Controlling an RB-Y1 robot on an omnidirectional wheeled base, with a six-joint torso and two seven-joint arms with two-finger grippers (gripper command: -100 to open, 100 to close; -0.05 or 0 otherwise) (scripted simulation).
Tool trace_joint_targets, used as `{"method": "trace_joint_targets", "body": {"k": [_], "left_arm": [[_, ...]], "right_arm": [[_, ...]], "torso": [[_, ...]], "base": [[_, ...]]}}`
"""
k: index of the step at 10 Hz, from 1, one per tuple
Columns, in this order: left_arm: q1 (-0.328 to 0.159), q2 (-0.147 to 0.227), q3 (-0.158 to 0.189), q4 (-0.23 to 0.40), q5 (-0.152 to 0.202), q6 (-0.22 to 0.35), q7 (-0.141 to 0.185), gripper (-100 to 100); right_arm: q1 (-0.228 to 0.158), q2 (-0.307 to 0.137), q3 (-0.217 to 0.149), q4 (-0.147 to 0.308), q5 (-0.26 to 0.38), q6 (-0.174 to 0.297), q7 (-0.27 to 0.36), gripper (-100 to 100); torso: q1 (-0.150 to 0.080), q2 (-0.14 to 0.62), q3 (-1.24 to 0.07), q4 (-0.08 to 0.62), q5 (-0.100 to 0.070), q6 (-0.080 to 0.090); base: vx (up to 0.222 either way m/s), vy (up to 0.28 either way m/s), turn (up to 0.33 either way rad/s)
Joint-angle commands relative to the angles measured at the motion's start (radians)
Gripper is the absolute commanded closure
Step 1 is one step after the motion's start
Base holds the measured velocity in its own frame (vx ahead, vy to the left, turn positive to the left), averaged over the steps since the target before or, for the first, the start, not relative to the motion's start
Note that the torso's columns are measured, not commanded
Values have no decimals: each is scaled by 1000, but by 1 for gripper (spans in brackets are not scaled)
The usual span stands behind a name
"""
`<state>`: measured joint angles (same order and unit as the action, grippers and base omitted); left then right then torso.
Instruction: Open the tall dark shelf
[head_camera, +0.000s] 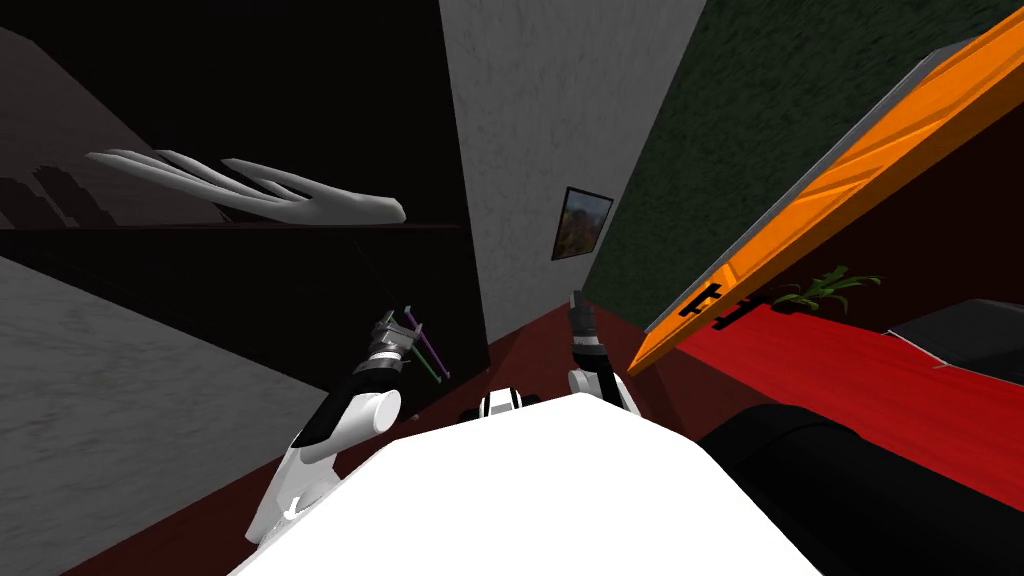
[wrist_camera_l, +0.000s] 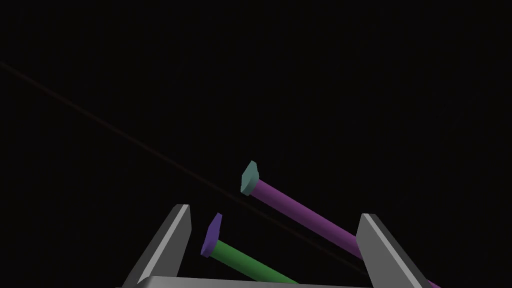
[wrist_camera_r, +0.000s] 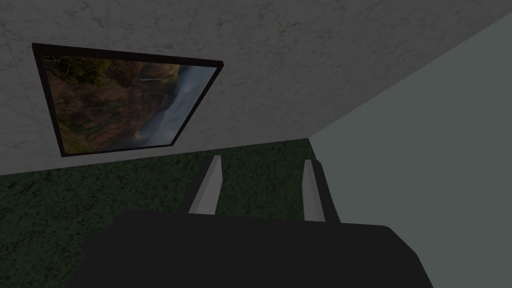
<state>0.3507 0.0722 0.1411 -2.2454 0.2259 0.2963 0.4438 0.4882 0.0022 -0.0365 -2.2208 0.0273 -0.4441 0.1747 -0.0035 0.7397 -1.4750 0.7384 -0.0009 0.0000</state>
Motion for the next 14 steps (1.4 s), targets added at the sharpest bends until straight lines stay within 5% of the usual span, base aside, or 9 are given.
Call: {"method": "trace_joint_targets", "body": {"k": [1,2,11,12,13,14], "left_arm": [[-2,-48,-1,5,8,-2,8,-100],[-1,-38,-2,4,6,-2,6,-100],[-126,42,195,124,48,29,61,-100],[-112,41,182,116,49,22,58,-100],[-101,26,155,100,39,23,50,100],[-89,18,136,88,35,20,45,100]], "right_arm": [[0,0,0,0,0,0,0,0],[0,0,0,0,0,0,0,0],[0,0,0,0,0,0,0,0],[0,0,0,0,0,0,0,0],[0,0,0,0,0,0,0,0],[0,0,0,0,0,0,0,0]], "torso": [[0,1,0,0,0,0],[1,0,0,0,0,0],[4,-2,-1,0,1,0],[3,-2,-1,0,1,0],[4,-2,-1,-1,1,0],[5,-4,-2,-1,1,-1]], "base": [[0,0,0],[0,0,0],[-31,-28,-131],[-14,-11,-21],[18,13,183],[42,20,161]]}}
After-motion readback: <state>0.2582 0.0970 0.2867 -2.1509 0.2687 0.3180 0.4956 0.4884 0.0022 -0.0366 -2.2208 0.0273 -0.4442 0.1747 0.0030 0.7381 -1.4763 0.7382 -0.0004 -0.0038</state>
